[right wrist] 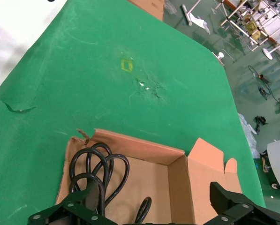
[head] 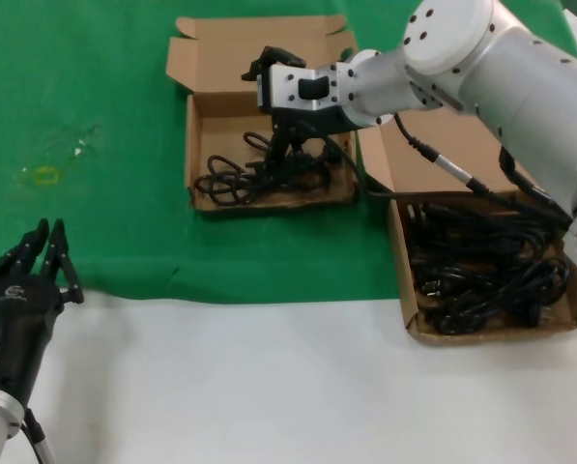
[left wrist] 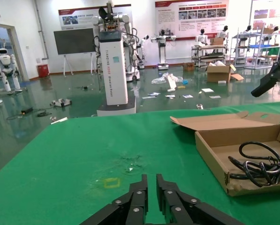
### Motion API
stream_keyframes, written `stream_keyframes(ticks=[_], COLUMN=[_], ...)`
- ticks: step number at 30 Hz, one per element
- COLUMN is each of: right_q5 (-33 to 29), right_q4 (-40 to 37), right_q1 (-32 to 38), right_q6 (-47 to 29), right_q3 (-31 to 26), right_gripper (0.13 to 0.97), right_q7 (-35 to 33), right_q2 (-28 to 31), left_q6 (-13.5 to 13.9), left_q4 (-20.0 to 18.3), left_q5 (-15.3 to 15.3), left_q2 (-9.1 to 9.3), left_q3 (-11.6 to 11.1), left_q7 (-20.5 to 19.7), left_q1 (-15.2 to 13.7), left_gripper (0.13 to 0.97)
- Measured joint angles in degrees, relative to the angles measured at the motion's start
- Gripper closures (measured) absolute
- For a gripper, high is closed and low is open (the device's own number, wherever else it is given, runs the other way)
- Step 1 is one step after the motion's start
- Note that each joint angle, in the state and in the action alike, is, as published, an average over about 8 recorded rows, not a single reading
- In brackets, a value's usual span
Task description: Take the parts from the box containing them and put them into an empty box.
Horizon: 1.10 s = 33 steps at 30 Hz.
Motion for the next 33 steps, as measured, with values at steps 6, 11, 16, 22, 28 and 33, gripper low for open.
stream_keyframes(ticks=[6, 11, 16, 22, 28, 33], right_q5=[-0.03, -0.16, -0.33, -0.55, -0.78, -0.97], right_q4=[1.02, 4.25, 8.79, 14.82, 20.96, 26.1], right_q1=[-1.11, -4.64, -9.58, -16.2, -22.89, -28.45], right_q6=[0.52, 2.18, 4.51, 7.61, 10.77, 13.41], right_q3=[0.89, 3.67, 7.57, 12.77, 18.04, 22.47], right_gripper=[0.249, 0.225, 0.166, 0.141, 0.129, 0.129], right_q7=[0.28, 1.24, 2.59, 4.37, 6.18, 7.7], right_q2=[0.23, 0.95, 1.97, 3.33, 4.7, 5.85], left_q6=[0.0, 0.0, 0.0, 0.0, 0.0, 0.0], left_q4=[0.0, 0.0, 0.0, 0.0, 0.0, 0.0], left_q5=[0.0, 0.0, 0.0, 0.0, -0.01, -0.01], left_q2=[0.0, 0.0, 0.0, 0.0, 0.0, 0.0], left_q3=[0.0, 0.0, 0.0, 0.0, 0.0, 0.0], left_q7=[0.0, 0.0, 0.0, 0.0, 0.0, 0.0], left_q1=[0.0, 0.0, 0.0, 0.0, 0.0, 0.0], left_gripper=[0.906, 0.853, 0.775, 0.669, 0.502, 0.475])
